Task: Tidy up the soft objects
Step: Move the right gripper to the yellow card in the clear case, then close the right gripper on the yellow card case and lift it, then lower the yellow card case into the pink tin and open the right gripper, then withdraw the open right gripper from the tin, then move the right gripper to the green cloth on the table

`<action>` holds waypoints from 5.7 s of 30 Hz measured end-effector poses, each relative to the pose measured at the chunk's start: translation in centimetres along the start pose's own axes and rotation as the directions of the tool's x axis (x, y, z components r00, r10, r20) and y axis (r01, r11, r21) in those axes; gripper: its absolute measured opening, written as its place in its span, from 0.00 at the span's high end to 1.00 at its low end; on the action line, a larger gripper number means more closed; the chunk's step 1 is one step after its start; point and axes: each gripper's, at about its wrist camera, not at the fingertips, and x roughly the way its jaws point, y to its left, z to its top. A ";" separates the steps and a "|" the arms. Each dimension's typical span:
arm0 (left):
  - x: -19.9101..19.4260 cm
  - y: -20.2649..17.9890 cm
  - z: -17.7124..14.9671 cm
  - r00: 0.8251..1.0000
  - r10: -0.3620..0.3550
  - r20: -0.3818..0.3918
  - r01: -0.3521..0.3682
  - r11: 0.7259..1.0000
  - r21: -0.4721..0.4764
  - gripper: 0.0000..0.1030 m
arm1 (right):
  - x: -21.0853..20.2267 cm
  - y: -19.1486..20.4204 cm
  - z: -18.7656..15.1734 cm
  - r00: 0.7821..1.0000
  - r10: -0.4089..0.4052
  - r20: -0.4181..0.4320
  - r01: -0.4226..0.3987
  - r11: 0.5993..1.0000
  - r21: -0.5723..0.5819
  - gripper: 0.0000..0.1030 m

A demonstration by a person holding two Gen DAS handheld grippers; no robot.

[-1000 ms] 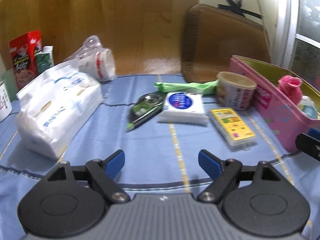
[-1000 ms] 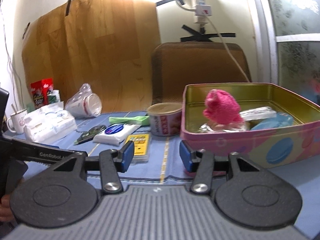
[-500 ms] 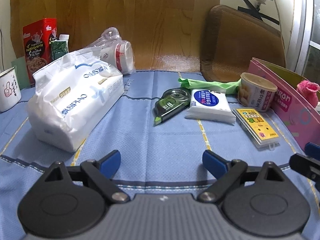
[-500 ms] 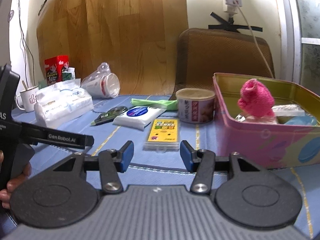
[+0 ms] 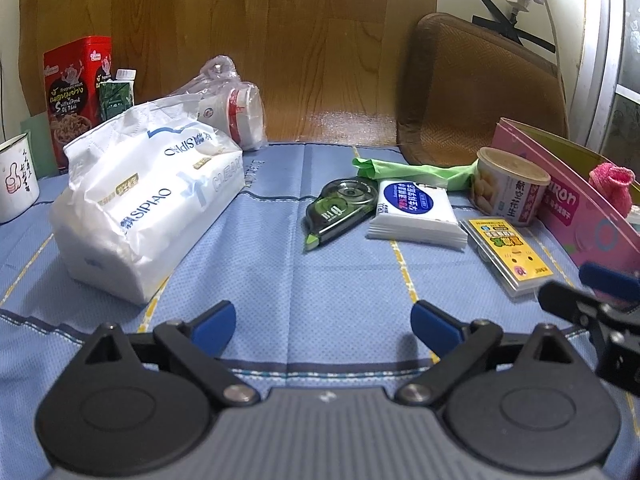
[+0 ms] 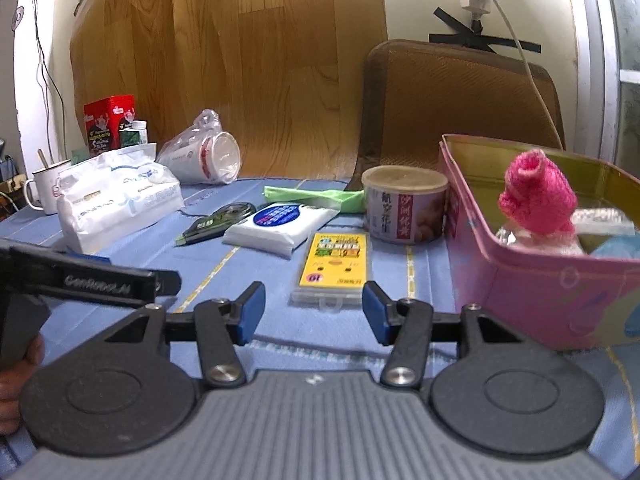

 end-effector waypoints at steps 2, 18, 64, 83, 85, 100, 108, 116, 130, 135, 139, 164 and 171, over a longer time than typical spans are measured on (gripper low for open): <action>0.0 0.0 0.0 1.000 0.000 -0.001 0.000 1.000 0.002 0.05 | 0.4 0.1 0.3 1.000 -0.008 0.005 0.008 1.000 -0.026 0.39; 0.0 0.1 0.0 1.000 -0.013 0.001 0.013 1.000 -0.011 0.05 | 4.7 -0.8 1.5 0.991 0.001 -0.133 -0.008 0.999 -0.050 0.28; -3.5 -9.7 3.0 0.891 -0.428 -0.152 0.432 0.902 -0.012 0.61 | -5.8 -3.9 -2.5 0.961 0.276 0.025 -0.276 0.951 0.140 0.41; 5.4 -25.9 12.0 0.878 -0.420 -0.230 0.464 0.864 0.193 0.40 | -3.3 -18.7 4.3 0.996 0.083 -0.036 -0.069 0.954 0.293 0.40; 6.3 -26.2 12.7 0.899 -0.382 -0.215 0.423 0.884 0.197 0.34 | -1.7 -18.6 4.9 0.999 0.030 -0.038 -0.019 0.965 0.261 0.40; 0.7 -23.0 10.4 0.944 -0.320 -0.076 0.328 0.904 0.273 0.34 | -6.3 -17.8 2.2 0.987 -0.101 0.125 0.056 0.945 0.323 0.40; -4.0 -19.4 7.0 0.969 -0.245 0.022 0.223 0.913 0.343 0.26 | -10.2 -15.8 -0.1 0.966 -0.154 0.208 0.052 0.902 0.428 0.40; -3.9 -14.4 4.6 0.990 -0.135 0.029 0.120 0.943 0.312 0.24 | -9.6 -13.0 -0.3 0.976 -0.102 0.190 0.011 0.902 0.431 0.40; -3.0 -5.5 2.8 0.999 -0.009 0.040 0.001 0.980 0.197 0.22 | -7.1 -6.7 1.1 0.990 0.005 0.140 -0.047 0.952 0.302 0.40; -2.2 -2.9 2.3 0.999 0.022 0.033 -0.027 0.986 0.165 0.21 | -5.9 -5.1 1.3 0.993 0.043 0.110 -0.072 0.959 0.273 0.40; -1.5 -0.9 1.9 0.999 0.044 0.023 -0.046 0.990 0.135 0.21 | -4.9 -3.7 1.6 0.994 0.070 0.087 -0.089 0.965 0.246 0.40; -0.4 4.6 1.0 0.995 0.040 0.096 -0.039 0.999 -0.014 0.21 | 17.1 3.4 9.9 0.974 0.030 -0.226 -0.052 0.995 -0.091 0.40; -0.6 5.1 1.0 0.993 0.015 0.115 -0.010 0.999 -0.044 0.21 | 21.8 3.4 10.5 0.939 -0.026 -0.342 -0.018 0.992 -0.125 0.88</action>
